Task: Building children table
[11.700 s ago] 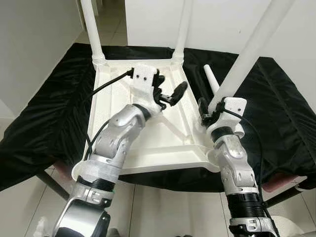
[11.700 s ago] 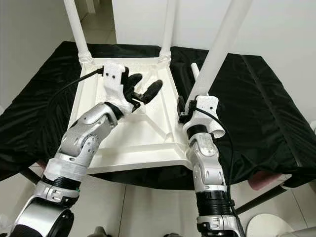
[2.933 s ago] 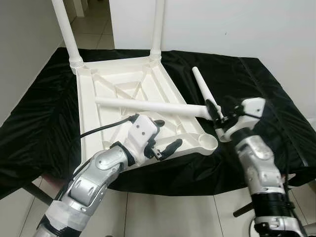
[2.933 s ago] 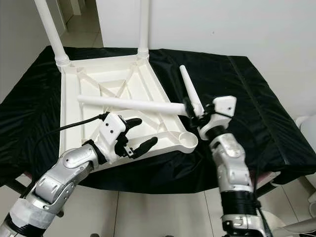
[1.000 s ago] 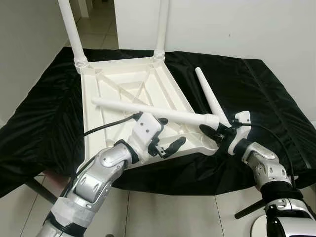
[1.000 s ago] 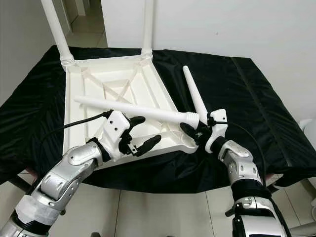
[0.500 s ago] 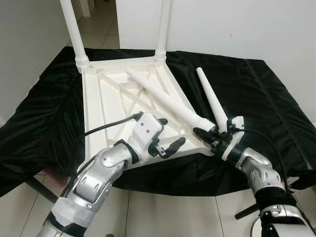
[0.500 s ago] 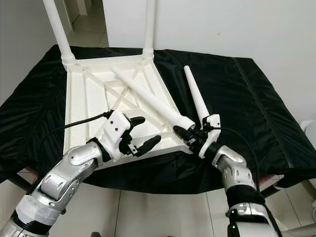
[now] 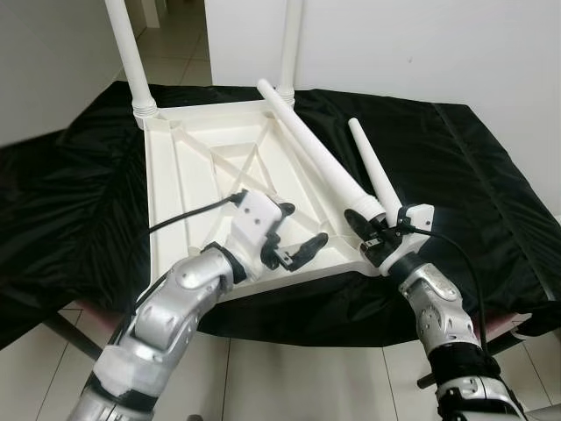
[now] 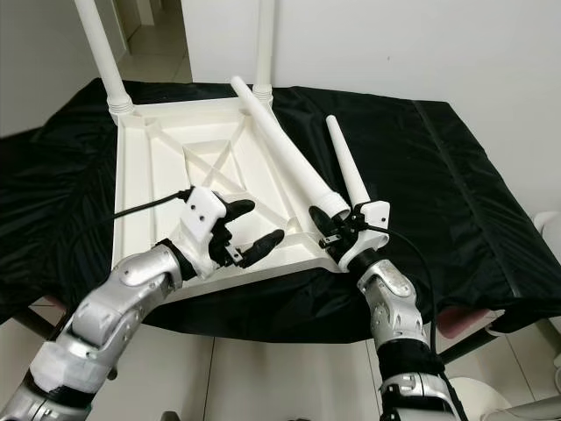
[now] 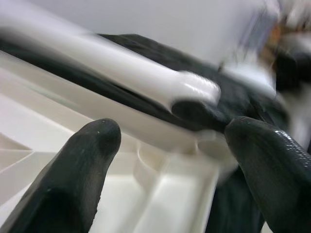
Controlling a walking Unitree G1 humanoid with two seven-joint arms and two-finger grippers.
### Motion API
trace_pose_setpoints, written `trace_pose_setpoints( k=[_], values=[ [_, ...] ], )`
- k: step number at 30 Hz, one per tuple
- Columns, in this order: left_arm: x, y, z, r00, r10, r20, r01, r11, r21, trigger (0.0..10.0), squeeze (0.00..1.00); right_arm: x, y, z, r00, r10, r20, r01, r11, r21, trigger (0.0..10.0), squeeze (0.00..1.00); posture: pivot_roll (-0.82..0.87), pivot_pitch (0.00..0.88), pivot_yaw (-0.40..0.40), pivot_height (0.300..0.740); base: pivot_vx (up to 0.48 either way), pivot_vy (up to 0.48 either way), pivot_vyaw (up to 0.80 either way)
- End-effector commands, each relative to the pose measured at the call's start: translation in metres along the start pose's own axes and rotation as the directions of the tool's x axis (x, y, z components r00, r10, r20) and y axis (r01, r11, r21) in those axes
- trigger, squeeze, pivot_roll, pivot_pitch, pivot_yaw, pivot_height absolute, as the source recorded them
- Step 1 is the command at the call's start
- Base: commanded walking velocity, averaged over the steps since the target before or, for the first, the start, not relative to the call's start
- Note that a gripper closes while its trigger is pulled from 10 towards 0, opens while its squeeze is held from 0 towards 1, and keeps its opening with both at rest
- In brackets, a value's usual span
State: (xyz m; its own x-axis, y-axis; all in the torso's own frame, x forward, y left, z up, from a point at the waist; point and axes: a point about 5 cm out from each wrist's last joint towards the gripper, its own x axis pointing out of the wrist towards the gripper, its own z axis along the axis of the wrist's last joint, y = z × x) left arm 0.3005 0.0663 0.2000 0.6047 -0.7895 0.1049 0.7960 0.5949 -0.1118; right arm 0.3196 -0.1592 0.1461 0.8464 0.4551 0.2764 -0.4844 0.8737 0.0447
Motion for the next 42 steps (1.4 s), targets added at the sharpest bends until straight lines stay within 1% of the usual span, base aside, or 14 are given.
trace_pose_setpoints(
  k=[1, 2, 3, 9, 10, 11, 12, 14, 15, 19, 27, 30, 37, 42],
  values=[
    [0.003, 0.003, 0.003, 0.999, -0.043, 0.009, 0.044, 0.993, -0.110, 10.0, 0.00, 0.004, 0.010, 0.008, 0.999, 0.011, 0.047, -0.008, 0.998, -0.062, 10.0, 0.00, 0.02, 0.058, -0.012, 0.740, 0.000, 0.000, 0.00],
    [0.003, 0.003, 0.003, 0.999, -0.043, 0.009, 0.044, 0.993, -0.110, 10.0, 0.00, 0.004, 0.010, 0.008, 0.999, 0.011, 0.047, -0.008, 0.998, -0.062, 10.0, 0.00, 0.02, 0.058, -0.012, 0.740, 0.000, 0.000, 0.00],
    [0.005, 0.004, 0.003, 0.998, -0.063, -0.001, 0.063, 0.990, -0.124, 10.0, 1.00, 0.005, 0.014, 0.008, 0.998, 0.013, 0.059, -0.008, 0.996, -0.085, 10.0, 0.00, 0.02, 0.054, -0.009, 0.740, 0.000, 0.000, 0.00],
    [0.020, 0.009, 0.011, 0.996, -0.084, -0.016, 0.080, 0.979, -0.186, 10.0, 1.00, 0.014, 0.036, 0.015, 0.992, 0.060, 0.109, -0.037, 0.979, -0.201, 10.0, 0.00, 0.00, 0.042, -0.006, 0.740, 0.000, 0.000, 0.00],
    [0.027, 0.008, 0.020, 0.991, -0.137, 0.013, 0.135, 0.951, -0.278, 10.0, 0.24, 0.017, 0.045, 0.015, 0.989, 0.100, 0.109, -0.075, 0.974, -0.214, 10.0, 0.00, -0.01, 0.036, -0.002, 0.740, 0.000, 0.000, 0.00],
    [0.027, 0.008, 0.020, 0.991, -0.137, 0.013, 0.135, 0.951, -0.278, 10.0, 0.24, 0.017, 0.045, 0.015, 0.989, 0.100, 0.109, -0.075, 0.974, -0.214, 10.0, 0.00, -0.01, 0.036, -0.002, 0.740, 0.000, 0.000, 0.00],
    [0.030, 0.009, 0.022, 0.990, -0.141, 0.014, 0.139, 0.949, -0.283, 10.0, 0.00, 0.018, 0.047, 0.014, 0.989, 0.105, 0.108, -0.080, 0.974, -0.213, 10.0, 0.00, -0.01, 0.034, -0.002, 0.740, 0.000, 0.000, 0.00],
    [0.034, 0.012, 0.022, 0.992, -0.126, 0.006, 0.123, 0.954, -0.273, 10.0, 0.00, 0.019, 0.049, 0.014, 0.988, 0.110, 0.107, -0.085, 0.972, -0.219, 10.0, 0.00, -0.01, 0.032, 0.000, 0.740, 0.000, 0.000, 0.00],
    [0.040, 0.020, 0.021, 0.995, -0.091, -0.030, 0.077, 0.944, -0.322, 10.0, 0.00, 0.021, 0.053, 0.014, 0.988, 0.108, 0.111, -0.082, 0.972, -0.218, 10.0, 0.00, -0.02, 0.033, 0.004, 0.740, 0.000, 0.000, 0.00],
    [0.048, 0.025, 0.032, 0.997, -0.074, -0.007, 0.064, 0.902, -0.426, 10.0, 0.00, 0.022, 0.059, 0.016, 0.985, 0.123, 0.122, -0.090, 0.965, -0.246, 10.0, 0.00, -0.02, 0.031, 0.009, 0.740, 0.000, 0.000, 0.00],
    [0.056, 0.053, 0.027, 0.989, 0.090, -0.117, -0.132, 0.896, -0.424, 10.0, 0.00, 0.023, 0.065, 0.015, 0.985, 0.109, 0.136, -0.063, 0.951, -0.304, 10.0, 0.00, -0.03, 0.030, 0.015, 0.740, 0.000, 0.000, 0.00],
    [0.057, 0.059, 0.029, 0.985, 0.120, -0.123, -0.164, 0.867, -0.471, 10.0, 0.00, 0.022, 0.068, 0.013, 0.985, 0.105, 0.135, -0.059, 0.948, -0.311, 10.0, 0.00, -0.03, 0.031, 0.017, 0.740, 0.000, 0.000, 0.00],
    [0.055, 0.086, 0.042, 0.955, 0.275, -0.114, -0.287, 0.749, -0.598, 10.0, 0.00, 0.019, 0.075, 0.006, 0.986, 0.111, 0.122, -0.066, 0.944, -0.323, 10.0, 0.00, -0.03, 0.033, 0.015, 0.740, 0.000, 0.000, 0.00],
    [0.051, 0.099, 0.054, 0.936, 0.341, -0.090, -0.317, 0.705, -0.634, 10.0, 0.00, 0.015, 0.082, -0.001, 0.987, 0.131, 0.097, -0.094, 0.944, -0.317, 10.0, 0.00, -0.02, 0.036, 0.018, 0.740, 0.000, 0.000, 0.00]
  ],
)
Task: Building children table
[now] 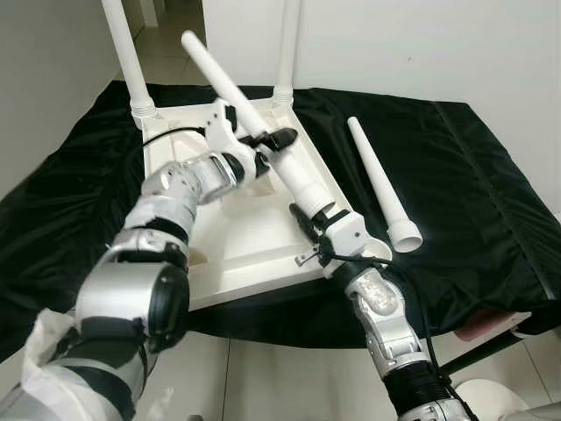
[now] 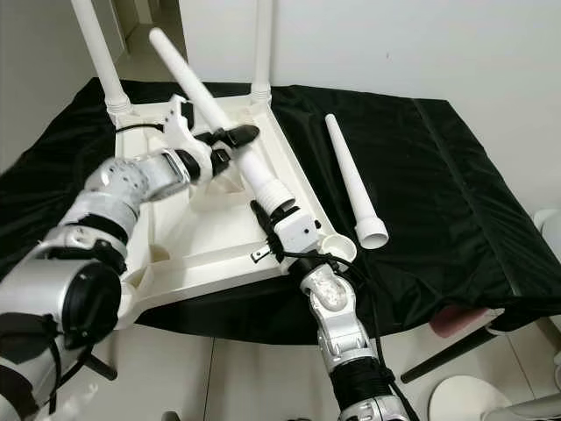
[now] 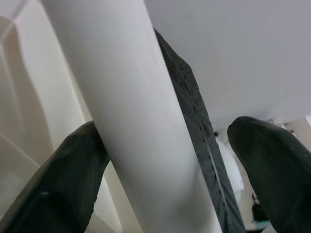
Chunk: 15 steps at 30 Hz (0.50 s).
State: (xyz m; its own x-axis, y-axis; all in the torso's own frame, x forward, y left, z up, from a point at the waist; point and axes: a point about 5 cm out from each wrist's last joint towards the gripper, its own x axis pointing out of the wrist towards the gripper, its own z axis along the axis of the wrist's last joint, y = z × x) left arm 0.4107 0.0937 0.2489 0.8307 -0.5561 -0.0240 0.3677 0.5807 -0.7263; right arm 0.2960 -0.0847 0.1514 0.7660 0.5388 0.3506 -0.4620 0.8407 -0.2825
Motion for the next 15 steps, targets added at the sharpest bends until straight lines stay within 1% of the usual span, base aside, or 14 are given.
trace_pose_setpoints(
  k=[1, 8, 9, 10, 11, 14, 15],
  values=[
    [0.0011, -0.0002, 0.0048, 1.000, 0.010, 0.021, -0.009, 0.999, -0.033, 10.0, 0.00, -0.0006, 0.0070, 0.0012, 1.000, 0.019, 0.020, -0.019, 1.000, -0.004, 10.0, 0.00, -0.02, 0.037, 0.019, 0.740, 0.000, 0.000, 0.00],
    [0.0034, -0.0054, 0.0103, 0.999, 0.007, 0.035, -0.006, 0.999, -0.047, 10.0, 0.00, 0.0000, 0.0101, -0.0005, 0.999, 0.037, 0.016, -0.037, 0.999, -0.013, 10.0, 0.00, -0.02, 0.038, 0.022, 0.740, 0.000, 0.000, 0.00],
    [0.0053, -0.0078, 0.0110, 0.999, 0.009, 0.040, -0.006, 0.998, -0.067, 10.0, 0.00, 0.0008, 0.0103, 0.0000, 0.999, 0.043, 0.019, -0.043, 0.999, -0.019, 10.0, 0.00, -0.02, 0.041, 0.023, 0.740, 0.000, 0.000, 0.00],
    [0.0053, -0.0078, 0.0110, 0.999, 0.009, 0.040, -0.006, 0.998, -0.067, 10.0, 0.00, 0.0008, 0.0103, 0.0000, 0.999, 0.043, 0.019, -0.043, 0.999, -0.019, 10.0, 0.00, -0.02, 0.041, 0.023, 0.740, 0.000, 0.000, 0.00],
    [0.0064, -0.0086, 0.0121, 0.998, 0.017, 0.053, -0.011, 0.995, -0.101, 2.8, 0.00, 0.0015, 0.0099, 0.0004, 0.999, 0.045, 0.020, -0.045, 0.999, -0.021, 10.0, 0.00, -0.03, 0.045, 0.027, 0.740, 0.000, 0.000, 0.00],
    [0.0064, -0.0086, 0.0121, 0.998, 0.017, 0.053, -0.011, 0.995, -0.101, 2.8, 0.00, 0.0015, 0.0099, 0.0004, 0.999, 0.045, 0.020, -0.045, 0.999, -0.021, 10.0, 0.00, -0.03, 0.045, 0.027, 0.740, 0.000, 0.000, 0.00],
    [0.0070, -0.0087, 0.0133, 0.998, 0.024, 0.066, -0.015, 0.992, -0.123, 0.0, 0.00, 0.0018, 0.0098, 0.0008, 0.999, 0.046, 0.022, -0.045, 0.999, -0.025, 10.0, 0.00, -0.03, 0.046, 0.028, 0.740, 0.000, 0.000, 0.00]
  ],
)
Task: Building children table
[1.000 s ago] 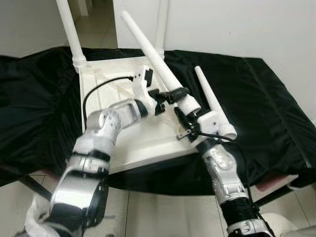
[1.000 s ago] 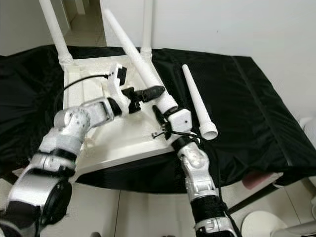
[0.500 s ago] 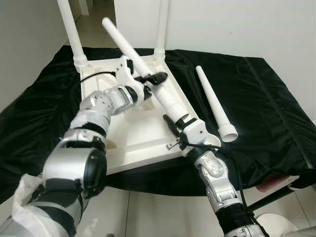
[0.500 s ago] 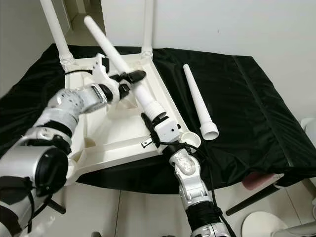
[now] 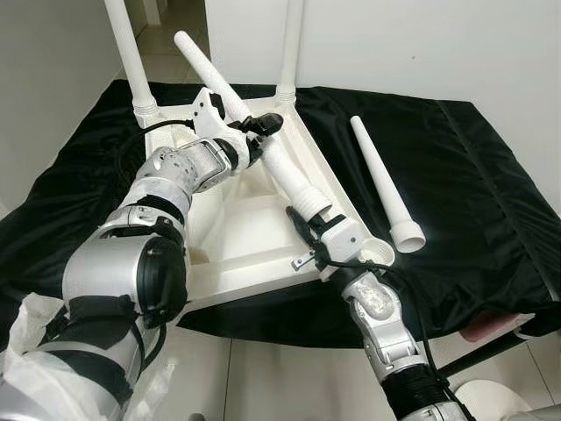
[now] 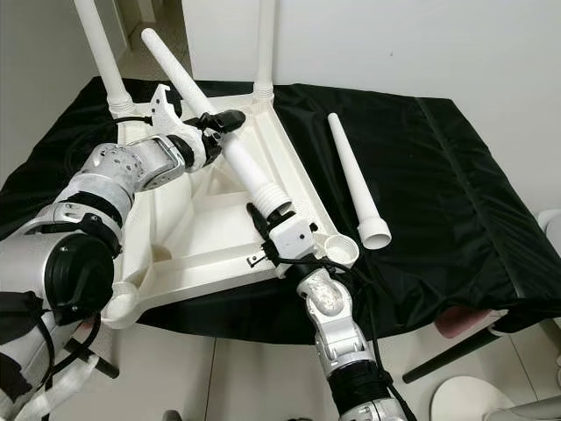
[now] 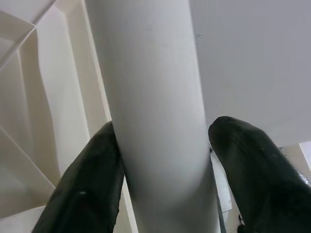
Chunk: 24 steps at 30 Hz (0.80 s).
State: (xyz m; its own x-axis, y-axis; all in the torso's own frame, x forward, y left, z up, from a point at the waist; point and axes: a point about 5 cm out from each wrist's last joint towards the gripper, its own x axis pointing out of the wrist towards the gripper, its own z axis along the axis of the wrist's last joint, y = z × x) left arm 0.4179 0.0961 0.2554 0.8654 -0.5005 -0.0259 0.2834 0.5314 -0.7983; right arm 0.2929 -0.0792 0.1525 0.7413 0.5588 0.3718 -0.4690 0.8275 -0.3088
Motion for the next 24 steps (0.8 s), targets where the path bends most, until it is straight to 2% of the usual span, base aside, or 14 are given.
trace_pose_setpoints(
  k=[1, 8, 9, 10, 15, 16, 17, 21, 22, 24],
  values=[
    [0.002, -0.008, 0.005, 0.999, -0.025, 0.029, 0.027, 0.998, -0.055, 0.0, 0.00, 0.001, 0.004, -0.001, 1.000, 0.023, -0.005, -0.023, 1.000, -0.007, 10.0, 0.00, -0.03, 0.047, 0.030, 0.740, 0.000, 0.000, 0.00],
    [0.001, -0.005, 0.008, 0.998, -0.016, 0.060, 0.024, 0.991, -0.129, 0.0, 0.00, 0.000, 0.006, 0.000, 1.000, 0.001, 0.007, -0.001, 1.000, 0.025, 10.0, 0.00, -0.03, 0.048, 0.034, 0.740, 0.000, 0.000, 0.00],
    [0.001, -0.005, 0.008, 0.998, -0.014, 0.059, 0.022, 0.990, -0.137, 0.0, 0.00, 0.000, 0.005, 0.000, 1.000, -0.010, 0.009, 0.009, 0.999, 0.044, 10.0, 0.56, -0.03, 0.047, 0.034, 0.740, 0.000, 0.000, 0.00],
    [0.000, -0.003, 0.009, 0.998, -0.007, 0.059, 0.016, 0.990, -0.140, 0.0, 0.00, 0.000, 0.004, 0.000, 1.000, -0.024, 0.013, 0.023, 0.997, 0.067, 10.0, 1.00, -0.03, 0.047, 0.035, 0.740, 0.000, 0.000, 0.00],
    [-0.002, 0.001, 0.014, 0.996, 0.009, 0.086, 0.006, 0.986, -0.166, 0.0, 0.00, -0.002, 0.005, 0.000, 0.999, -0.041, 0.014, 0.039, 0.994, 0.103, 10.0, 1.00, -0.03, 0.047, 0.033, 0.740, 0.000, 0.000, 0.00],
    [-0.003, 0.002, 0.017, 0.995, 0.019, 0.102, -0.001, 0.984, -0.178, 6.0, 0.00, -0.003, 0.005, 0.000, 0.999, -0.049, 0.014, 0.047, 0.992, 0.115, 10.0, 1.00, -0.03, 0.045, 0.032, 0.740, 0.000, 0.000, 0.00],
    [-0.005, 0.004, 0.021, 0.993, 0.018, 0.120, 0.004, 0.983, -0.182, 10.0, 0.00, -0.005, 0.007, -0.001, 0.998, -0.059, 0.012, 0.057, 0.990, 0.125, 10.0, 1.00, -0.03, 0.044, 0.030, 0.740, 0.000, 0.000, 0.00],
    [-0.008, 0.005, 0.028, 0.989, 0.011, 0.149, 0.016, 0.984, -0.176, 10.0, 0.00, -0.008, 0.009, -0.001, 0.996, -0.085, 0.006, 0.083, 0.984, 0.155, 10.0, 1.00, -0.02, 0.044, 0.029, 0.740, 0.000, 0.000, 0.00],
    [-0.013, 0.010, 0.036, 0.983, 0.032, 0.181, 0.001, 0.984, -0.177, 10.0, 0.00, -0.014, 0.010, -0.001, 0.993, -0.121, 0.008, 0.119, 0.981, 0.154, 10.0, 1.00, -0.02, 0.042, 0.028, 0.740, 0.000, 0.000, 0.00],
    [-0.015, 0.013, 0.040, 0.979, 0.042, 0.198, -0.006, 0.984, -0.180, 10.0, 0.00, -0.017, 0.010, -0.001, 0.990, -0.139, 0.004, 0.137, 0.980, 0.146, 10.0, 1.00, -0.03, 0.042, 0.026, 0.740, 0.000, 0.000, 0.00]
  ],
)
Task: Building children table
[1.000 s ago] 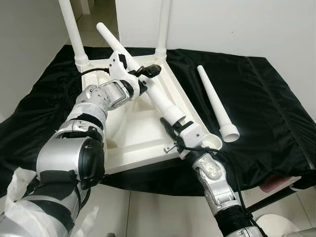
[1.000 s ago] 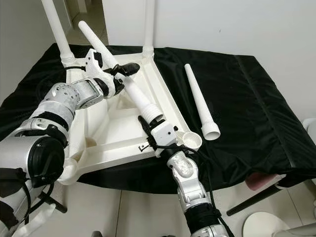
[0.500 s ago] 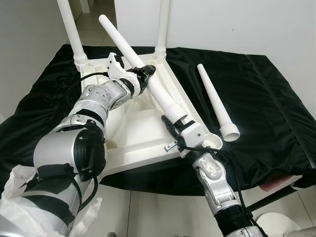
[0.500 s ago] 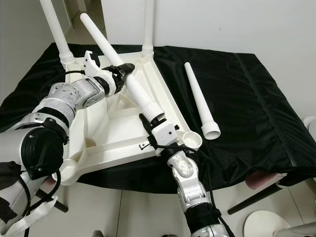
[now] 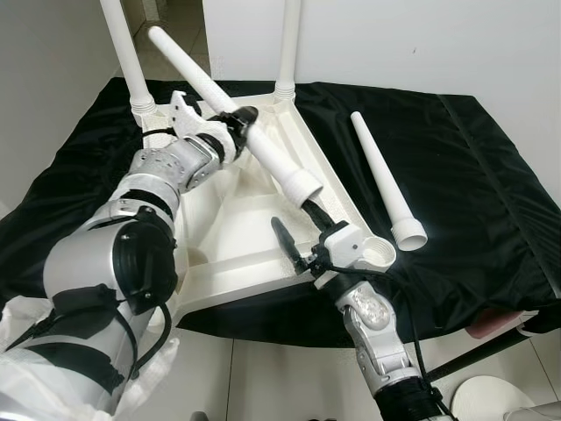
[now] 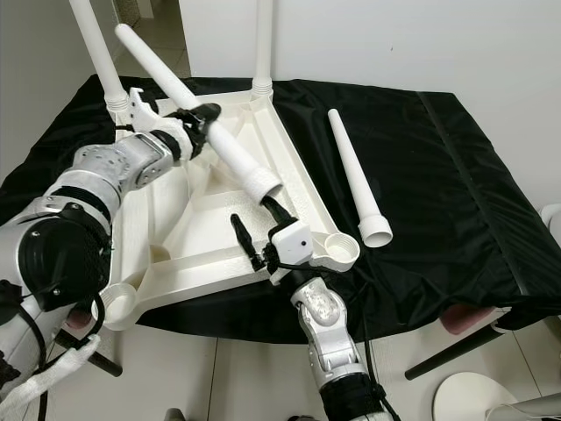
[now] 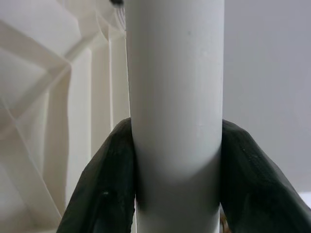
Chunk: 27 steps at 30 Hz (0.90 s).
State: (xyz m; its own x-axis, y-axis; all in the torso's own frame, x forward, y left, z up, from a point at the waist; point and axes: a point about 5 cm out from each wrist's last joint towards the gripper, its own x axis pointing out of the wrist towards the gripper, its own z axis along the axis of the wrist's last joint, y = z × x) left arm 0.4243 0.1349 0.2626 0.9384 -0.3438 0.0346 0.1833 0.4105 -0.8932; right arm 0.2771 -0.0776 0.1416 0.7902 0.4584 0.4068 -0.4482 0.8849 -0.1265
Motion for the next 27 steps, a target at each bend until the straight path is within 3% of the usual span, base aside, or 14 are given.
trace_pose_setpoints(
  k=[1, 2, 5, 8, 14, 17, 19, 22, 25, 26, 27],
  values=[
    [-0.001, -0.003, 0.009, 0.999, -0.014, 0.034, 0.014, 1.000, -0.001, 10.0, 0.00, -0.004, -0.002, 0.000, 0.999, -0.041, 0.002, 0.041, 0.999, -0.008, 10.0, 0.76, -0.03, 0.042, 0.026, 0.740, 0.000, 0.000, 0.00],
    [-0.002, -0.001, 0.012, 0.999, -0.010, 0.044, 0.010, 1.000, 0.009, 10.0, 0.00, -0.006, -0.003, -0.001, 0.998, -0.058, -0.004, 0.058, 0.998, -0.003, 10.0, 0.00, -0.03, 0.042, 0.027, 0.740, 0.000, 0.000, 0.00],
    [-0.004, 0.001, 0.015, 0.999, -0.006, 0.052, 0.004, 1.000, 0.024, 10.0, 0.00, -0.008, -0.004, -0.001, 0.997, -0.073, -0.010, 0.073, 0.997, 0.008, 10.0, 0.00, -0.03, 0.040, 0.027, 0.740, 0.000, 0.000, 0.00],
    [-0.004, -0.005, 0.021, 0.995, -0.070, 0.066, 0.055, 0.977, 0.207, 10.0, 0.00, -0.007, -0.016, 0.003, 0.988, -0.147, -0.050, 0.150, 0.987, 0.058, 10.0, 0.00, -0.03, 0.037, 0.026, 0.740, 0.000, 0.000, 0.00],
    [-0.004, -0.012, 0.022, 0.991, -0.119, 0.068, 0.099, 0.964, 0.247, 10.0, 0.00, -0.004, -0.023, 0.003, 0.982, -0.137, -0.128, 0.144, 0.988, 0.048, 10.0, 0.00, -0.03, 0.036, 0.026, 0.740, 0.000, 0.000, 0.00],
    [-0.003, -0.021, 0.023, 0.981, -0.175, 0.085, 0.141, 0.941, 0.308, 10.0, 0.00, 0.000, -0.033, 0.005, 0.974, -0.155, -0.167, 0.157, 0.988, 0.000, 10.0, 0.00, -0.02, 0.032, 0.022, 0.740, 0.000, 0.000, 0.00],
    [-0.003, -0.032, 0.023, 0.964, -0.244, 0.108, 0.181, 0.894, 0.409, 10.0, 0.00, 0.006, -0.041, 0.007, 0.965, -0.117, -0.237, 0.104, 0.992, -0.065, 10.0, 0.00, -0.02, 0.032, 0.016, 0.740, 0.000, 0.000, 0.00],
    [-0.003, -0.034, 0.023, 0.961, -0.255, 0.110, 0.184, 0.881, 0.435, 10.0, 0.00, 0.006, -0.042, 0.008, 0.964, -0.103, -0.245, 0.088, 0.994, -0.070, 10.0, 0.00, -0.02, 0.032, 0.016, 0.740, 0.000, 0.000, 0.00],
    [-0.001, -0.037, 0.009, 0.953, -0.295, 0.063, 0.221, 0.825, 0.520, 10.0, 0.00, 0.011, -0.047, 0.017, 0.967, -0.065, -0.247, 0.058, 0.998, -0.039, 10.0, 0.00, -0.01, 0.024, 0.003, 0.740, 0.000, 0.000, 0.00],
    [-0.001, -0.037, 0.009, 0.953, -0.295, 0.063, 0.221, 0.825, 0.520, 10.0, 0.00, 0.011, -0.047, 0.017, 0.967, -0.065, -0.247, 0.058, 0.998, -0.039, 10.0, 0.00, -0.01, 0.024, 0.003, 0.740, 0.000, 0.000, 0.00],
    [-0.001, -0.040, 0.000, 0.944, -0.327, 0.049, 0.240, 0.780, 0.578, 10.0, 0.00, 0.016, -0.050, 0.026, 0.972, -0.046, -0.229, 0.039, 0.999, -0.035, 10.0, 0.00, -0.01, 0.021, -0.002, 0.740, 0.000, 0.000, 0.00]
  ],
)
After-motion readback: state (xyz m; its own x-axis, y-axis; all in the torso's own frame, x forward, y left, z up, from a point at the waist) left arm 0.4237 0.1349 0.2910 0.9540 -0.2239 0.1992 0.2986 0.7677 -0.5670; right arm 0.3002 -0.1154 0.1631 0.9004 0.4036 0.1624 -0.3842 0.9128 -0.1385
